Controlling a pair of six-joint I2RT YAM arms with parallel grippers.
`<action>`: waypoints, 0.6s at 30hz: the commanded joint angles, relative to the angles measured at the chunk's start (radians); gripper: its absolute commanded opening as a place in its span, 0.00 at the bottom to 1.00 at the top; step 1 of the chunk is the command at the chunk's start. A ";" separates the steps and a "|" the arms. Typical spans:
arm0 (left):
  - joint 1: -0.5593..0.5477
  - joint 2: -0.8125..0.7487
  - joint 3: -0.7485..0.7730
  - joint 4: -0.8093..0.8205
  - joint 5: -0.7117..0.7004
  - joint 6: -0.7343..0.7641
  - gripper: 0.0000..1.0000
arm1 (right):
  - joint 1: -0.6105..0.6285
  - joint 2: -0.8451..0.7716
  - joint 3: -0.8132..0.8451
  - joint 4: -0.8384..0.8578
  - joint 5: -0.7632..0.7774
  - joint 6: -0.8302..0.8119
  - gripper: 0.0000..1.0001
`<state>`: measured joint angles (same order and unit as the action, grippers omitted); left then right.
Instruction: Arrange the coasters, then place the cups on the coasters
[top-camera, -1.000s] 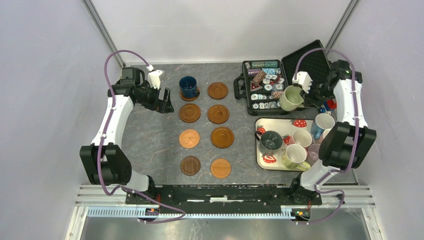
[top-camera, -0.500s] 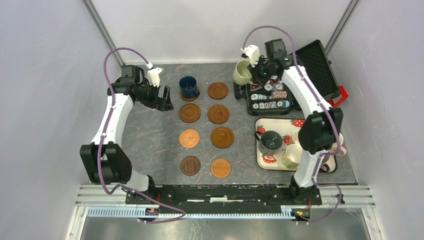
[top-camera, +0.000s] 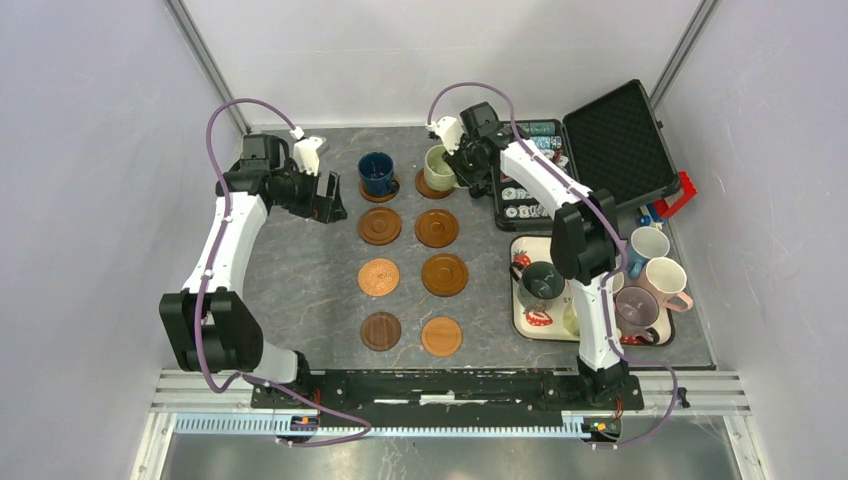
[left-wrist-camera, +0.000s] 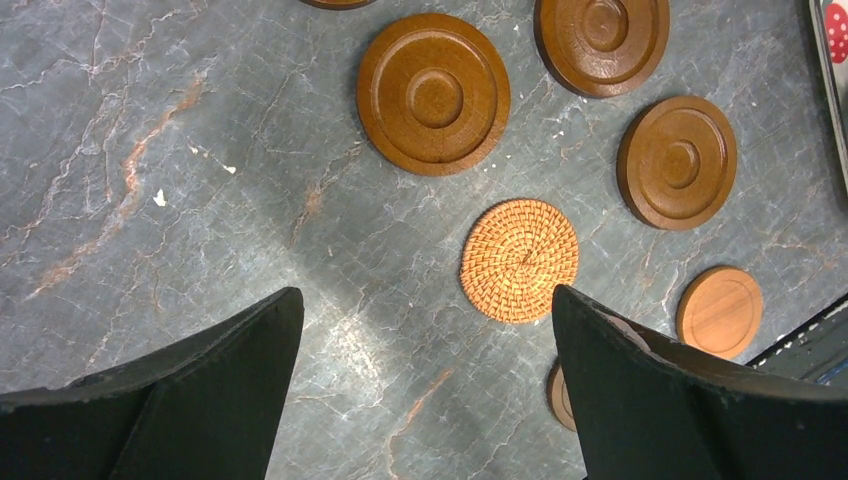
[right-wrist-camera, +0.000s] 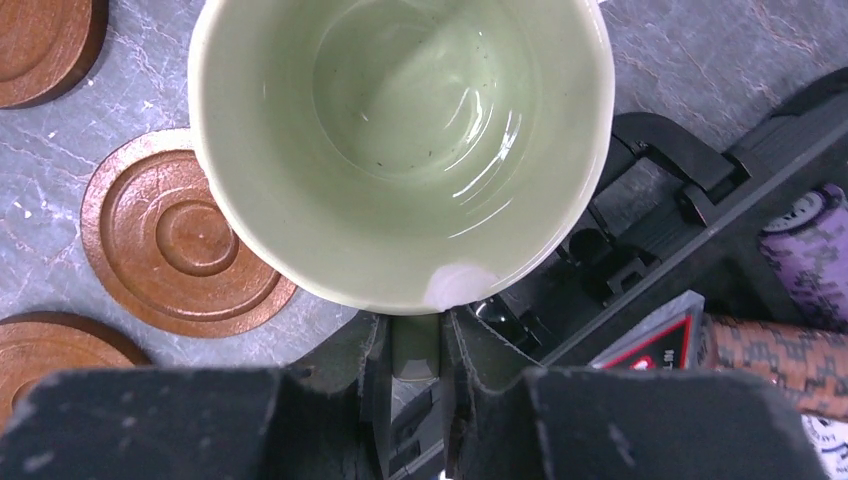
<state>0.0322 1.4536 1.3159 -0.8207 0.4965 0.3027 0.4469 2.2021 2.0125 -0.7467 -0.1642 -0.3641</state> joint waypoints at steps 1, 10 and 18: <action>-0.002 -0.046 -0.019 0.058 -0.015 -0.060 1.00 | 0.004 0.004 0.075 0.143 -0.021 -0.013 0.00; -0.003 -0.058 -0.030 0.098 -0.013 -0.105 1.00 | 0.007 0.048 0.080 0.210 -0.009 -0.017 0.00; -0.002 -0.062 -0.035 0.097 -0.021 -0.103 1.00 | 0.007 0.067 0.072 0.225 -0.016 -0.024 0.05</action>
<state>0.0322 1.4330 1.2854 -0.7563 0.4767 0.2359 0.4515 2.2818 2.0216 -0.6315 -0.1593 -0.3824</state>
